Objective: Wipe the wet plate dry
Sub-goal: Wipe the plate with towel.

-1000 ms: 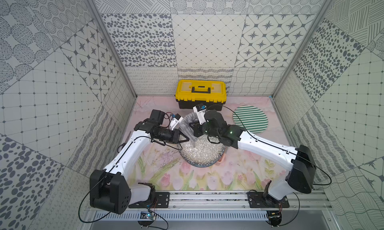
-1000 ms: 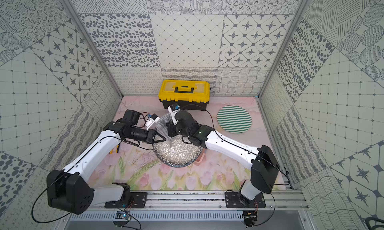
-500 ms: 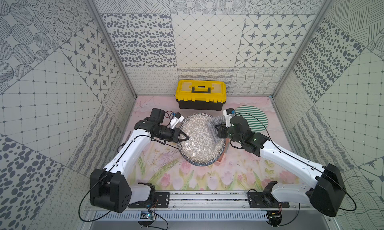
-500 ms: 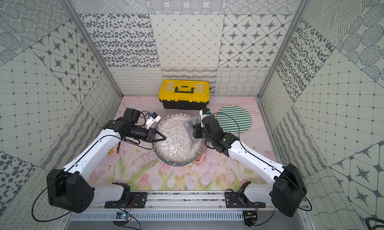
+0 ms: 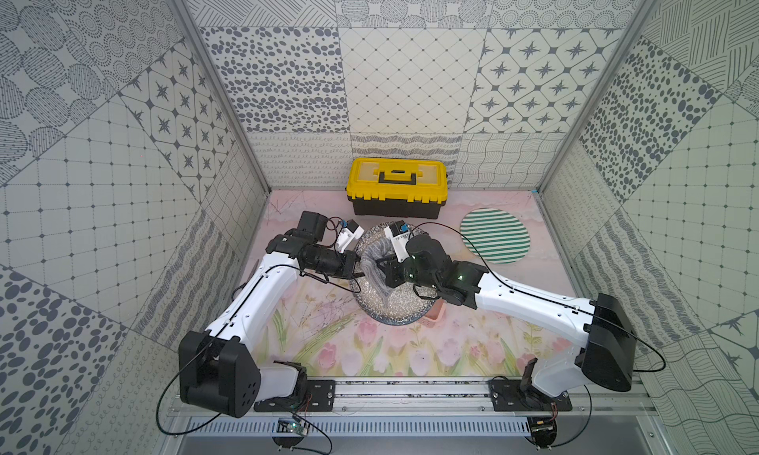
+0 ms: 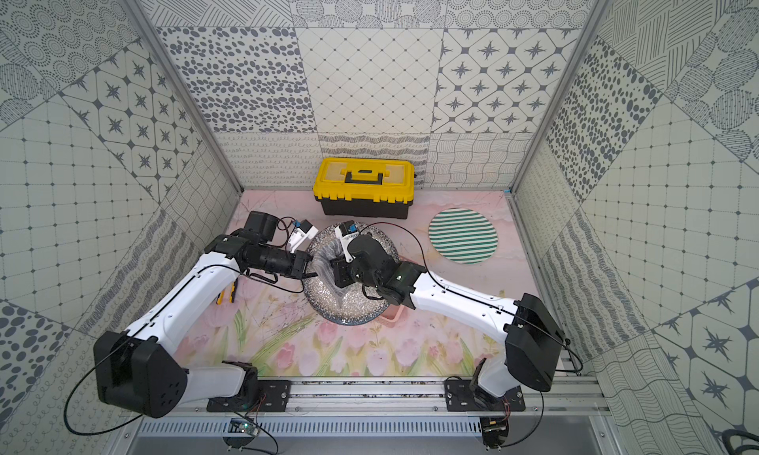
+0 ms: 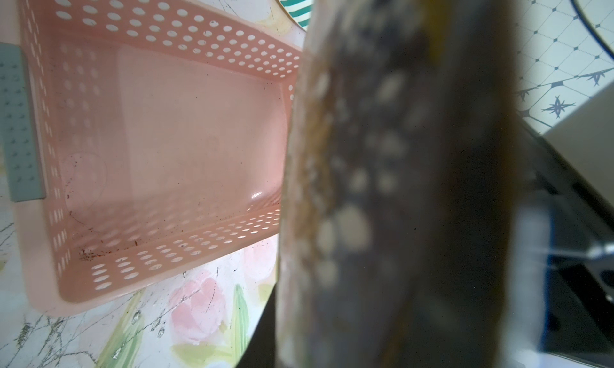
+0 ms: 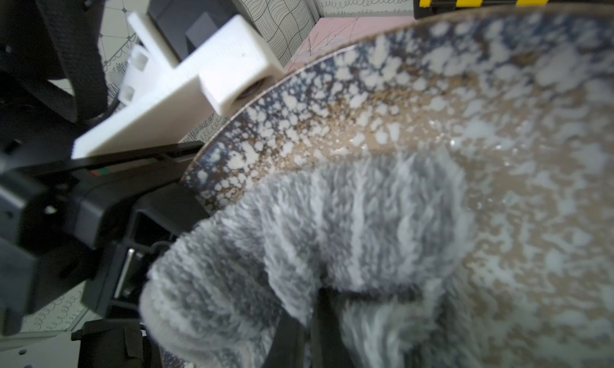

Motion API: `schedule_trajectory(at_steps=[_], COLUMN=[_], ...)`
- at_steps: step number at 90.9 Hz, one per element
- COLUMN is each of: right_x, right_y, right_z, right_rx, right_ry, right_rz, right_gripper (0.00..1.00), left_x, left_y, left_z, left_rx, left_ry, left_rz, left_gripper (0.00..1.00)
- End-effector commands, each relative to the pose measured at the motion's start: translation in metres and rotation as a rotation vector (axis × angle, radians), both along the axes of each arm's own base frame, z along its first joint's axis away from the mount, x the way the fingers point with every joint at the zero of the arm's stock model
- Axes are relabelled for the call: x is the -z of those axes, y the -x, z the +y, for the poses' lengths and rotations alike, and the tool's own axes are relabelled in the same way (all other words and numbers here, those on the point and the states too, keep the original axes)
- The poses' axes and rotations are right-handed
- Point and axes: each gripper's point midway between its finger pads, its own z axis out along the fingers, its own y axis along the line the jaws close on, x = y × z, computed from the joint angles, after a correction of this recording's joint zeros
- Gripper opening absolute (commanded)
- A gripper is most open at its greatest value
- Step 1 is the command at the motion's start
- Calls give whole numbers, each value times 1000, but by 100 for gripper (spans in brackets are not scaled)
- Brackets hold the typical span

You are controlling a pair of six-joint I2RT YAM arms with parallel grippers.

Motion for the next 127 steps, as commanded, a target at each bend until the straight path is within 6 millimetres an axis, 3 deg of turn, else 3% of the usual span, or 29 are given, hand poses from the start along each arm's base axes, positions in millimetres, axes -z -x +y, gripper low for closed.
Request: schedule_trajectory(at_steps=[1, 17, 27, 39, 61, 75, 88, 106, 127], right_x=[18, 35, 38, 34, 11, 0, 3, 32, 23], right_y=[-20, -32, -30, -22, 22, 46, 56, 60, 86], right_z=[-46, -128, -147, -119, 4, 56, 66, 52, 62], right_rx=[148, 340, 371, 276, -75, -207, -244, -218, -347], right_ry=[21, 29, 45, 64, 72, 28, -7, 34, -15], right_rz=[37, 63, 59, 41, -54, -60, -37, 5, 5], right_gripper=[0, 0, 0, 0, 0, 0, 0, 0, 0], left_x=[-87, -97, -99, -100, -97, -95, -95, -98, -98], left_y=[18, 18, 16, 14, 8, 6, 5, 4, 3], left_z=[-30, -31, -31, -31, -31, -31, -32, -32, -32], left_rx=[224, 233, 230, 222, 206, 199, 193, 191, 188], left_ry=[351, 362, 359, 358, 351, 350, 349, 352, 359], left_rz=[-180, -193, -202, -207, -205, -201, -200, -204, -194], left_gripper=[0, 0, 0, 0, 0, 0, 0, 0, 0])
